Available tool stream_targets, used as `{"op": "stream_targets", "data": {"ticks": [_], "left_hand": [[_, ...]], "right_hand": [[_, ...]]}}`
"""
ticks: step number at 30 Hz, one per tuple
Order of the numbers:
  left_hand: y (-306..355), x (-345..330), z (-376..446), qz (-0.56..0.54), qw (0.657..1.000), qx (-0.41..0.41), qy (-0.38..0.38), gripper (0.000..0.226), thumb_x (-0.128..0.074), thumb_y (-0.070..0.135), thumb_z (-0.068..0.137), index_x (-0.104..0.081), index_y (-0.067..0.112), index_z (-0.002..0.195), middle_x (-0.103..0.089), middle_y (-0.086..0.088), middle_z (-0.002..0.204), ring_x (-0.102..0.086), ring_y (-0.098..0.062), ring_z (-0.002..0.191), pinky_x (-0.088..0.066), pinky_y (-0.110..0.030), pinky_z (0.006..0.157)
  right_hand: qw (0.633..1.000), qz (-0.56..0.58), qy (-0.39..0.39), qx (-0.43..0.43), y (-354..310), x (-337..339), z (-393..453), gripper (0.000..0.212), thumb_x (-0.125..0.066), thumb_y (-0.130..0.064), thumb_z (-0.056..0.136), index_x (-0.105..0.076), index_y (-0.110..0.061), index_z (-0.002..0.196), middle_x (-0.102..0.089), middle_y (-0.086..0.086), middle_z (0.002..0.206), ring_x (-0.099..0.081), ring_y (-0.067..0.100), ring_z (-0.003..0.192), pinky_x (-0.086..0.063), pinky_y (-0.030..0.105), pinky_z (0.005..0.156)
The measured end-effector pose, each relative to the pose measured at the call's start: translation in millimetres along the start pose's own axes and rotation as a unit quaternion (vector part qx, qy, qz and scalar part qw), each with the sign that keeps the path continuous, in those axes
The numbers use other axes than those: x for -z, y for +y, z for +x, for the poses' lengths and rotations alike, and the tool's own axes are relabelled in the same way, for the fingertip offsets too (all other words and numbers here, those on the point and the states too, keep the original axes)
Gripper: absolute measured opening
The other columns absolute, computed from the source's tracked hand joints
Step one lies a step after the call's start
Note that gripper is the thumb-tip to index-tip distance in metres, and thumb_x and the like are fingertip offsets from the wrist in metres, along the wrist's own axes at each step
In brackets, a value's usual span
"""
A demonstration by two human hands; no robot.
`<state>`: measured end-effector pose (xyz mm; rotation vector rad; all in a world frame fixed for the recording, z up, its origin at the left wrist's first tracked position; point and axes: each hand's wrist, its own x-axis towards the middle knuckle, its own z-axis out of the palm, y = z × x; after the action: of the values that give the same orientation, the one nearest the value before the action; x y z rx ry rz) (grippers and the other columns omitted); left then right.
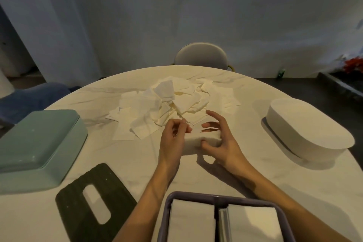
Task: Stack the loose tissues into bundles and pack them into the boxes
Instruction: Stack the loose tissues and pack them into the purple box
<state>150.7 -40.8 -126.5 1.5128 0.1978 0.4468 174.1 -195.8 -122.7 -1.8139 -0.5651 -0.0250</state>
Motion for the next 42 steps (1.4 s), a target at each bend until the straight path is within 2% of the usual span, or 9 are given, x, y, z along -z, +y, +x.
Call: {"op": "stream_targets", "data": {"ticks": [6, 10, 13, 16, 19, 22, 27, 33, 42], "left_hand": [[-3, -4, -1, 0.02, 1.0, -0.002, 0.01, 0.029, -0.052, 0.049, 0.104, -0.064, 0.024, 0.098, -0.068, 0.01, 0.093, -0.065, -0.014, 0.095, -0.057, -0.042, 0.087], [-6, -1, 3, 0.03, 0.999, 0.015, 0.007, 0.03, -0.052, 0.053, 0.103, -0.065, 0.027, 0.096, -0.067, 0.012, 0.094, -0.064, -0.019, 0.098, -0.056, -0.046, 0.085], [-3, 3, 3, 0.026, 0.999, 0.03, -0.007, 0.039, -0.052, 0.057, 0.101, -0.064, 0.021, 0.09, -0.066, 0.008, 0.089, -0.064, -0.021, 0.095, -0.054, -0.037, 0.072], [11, 14, 8, -0.028, 0.99, 0.112, -0.087, 0.061, -0.053, 0.075, 0.088, -0.06, 0.016, 0.077, -0.062, -0.001, 0.077, -0.059, -0.021, 0.076, -0.044, -0.025, 0.063], [21, 19, 5, -0.14, 0.933, 0.218, -0.249, 0.082, -0.054, 0.086, 0.081, -0.065, 0.008, 0.105, -0.069, -0.017, 0.099, -0.066, -0.035, 0.094, -0.054, -0.04, 0.089], [23, 17, -6, -0.195, 0.886, 0.255, -0.334, 0.078, -0.042, 0.077, 0.093, -0.061, 0.017, 0.139, -0.062, -0.026, 0.132, -0.055, -0.048, 0.125, -0.04, -0.064, 0.111], [28, 15, -11, -0.193, 0.912, 0.24, -0.27, 0.055, -0.076, 0.051, 0.088, -0.071, 0.007, 0.122, -0.067, -0.025, 0.112, -0.066, -0.036, 0.095, -0.053, -0.056, 0.091], [26, 19, -4, -0.244, 0.918, 0.286, -0.128, 0.056, -0.071, 0.052, 0.089, -0.071, 0.007, 0.121, -0.074, -0.02, 0.109, -0.071, -0.033, 0.096, -0.053, -0.052, 0.099], [23, 17, 0, -0.298, 0.904, 0.291, -0.101, 0.047, -0.069, 0.043, 0.094, -0.067, 0.007, 0.124, -0.072, -0.02, 0.103, -0.07, -0.032, 0.089, -0.05, -0.054, 0.105]], "right_hand": [[0.998, 0.065, 0.024, -0.004, 3, -3, 3, 0.082, -0.072, -0.027, 0.078, -0.031, -0.037, 0.148, -0.054, -0.005, 0.128, -0.054, 0.005, 0.118, -0.054, 0.02, 0.091], [0.999, 0.044, 0.021, 0.001, 10, 5, 5, 0.058, -0.073, -0.021, 0.093, -0.044, -0.032, 0.143, -0.058, -0.006, 0.13, -0.06, 0.014, 0.118, -0.057, 0.025, 0.092], [0.999, 0.002, 0.034, -0.033, 8, 15, 8, 0.042, -0.073, -0.024, 0.091, -0.058, -0.03, 0.13, -0.061, -0.016, 0.129, -0.062, 0.015, 0.118, -0.056, 0.018, 0.089], [0.998, 0.007, -0.013, -0.056, -12, 34, 8, 0.041, -0.078, -0.032, 0.085, -0.064, -0.031, 0.124, -0.07, -0.012, 0.12, -0.068, 0.013, 0.109, -0.059, 0.029, 0.09], [0.996, -0.005, -0.072, -0.051, -38, 49, 6, 0.035, -0.08, -0.03, 0.082, -0.068, -0.031, 0.115, -0.072, -0.019, 0.108, -0.071, 0.007, 0.099, -0.058, 0.02, 0.081], [0.992, -0.089, -0.089, -0.026, -50, 45, 15, 0.031, -0.081, -0.035, 0.082, -0.07, -0.035, 0.111, -0.07, -0.024, 0.108, -0.069, 0.003, 0.1, -0.056, 0.015, 0.081], [0.98, -0.193, 0.037, -0.023, -31, 49, 57, 0.022, -0.075, -0.038, 0.088, -0.068, -0.029, 0.107, -0.071, -0.014, 0.107, -0.067, 0.003, 0.091, -0.058, 0.019, 0.078], [0.901, -0.382, 0.032, -0.204, 16, 57, 84, 0.079, -0.086, -0.062, 0.065, -0.051, -0.028, 0.128, -0.06, -0.001, 0.133, -0.055, 0.023, 0.117, -0.043, 0.048, 0.105], [0.901, -0.373, -0.082, -0.205, 12, 78, 93, 0.029, -0.085, -0.039, 0.079, -0.067, -0.023, 0.097, -0.067, 0.001, 0.116, -0.056, 0.012, 0.091, -0.045, 0.02, 0.069]]}}
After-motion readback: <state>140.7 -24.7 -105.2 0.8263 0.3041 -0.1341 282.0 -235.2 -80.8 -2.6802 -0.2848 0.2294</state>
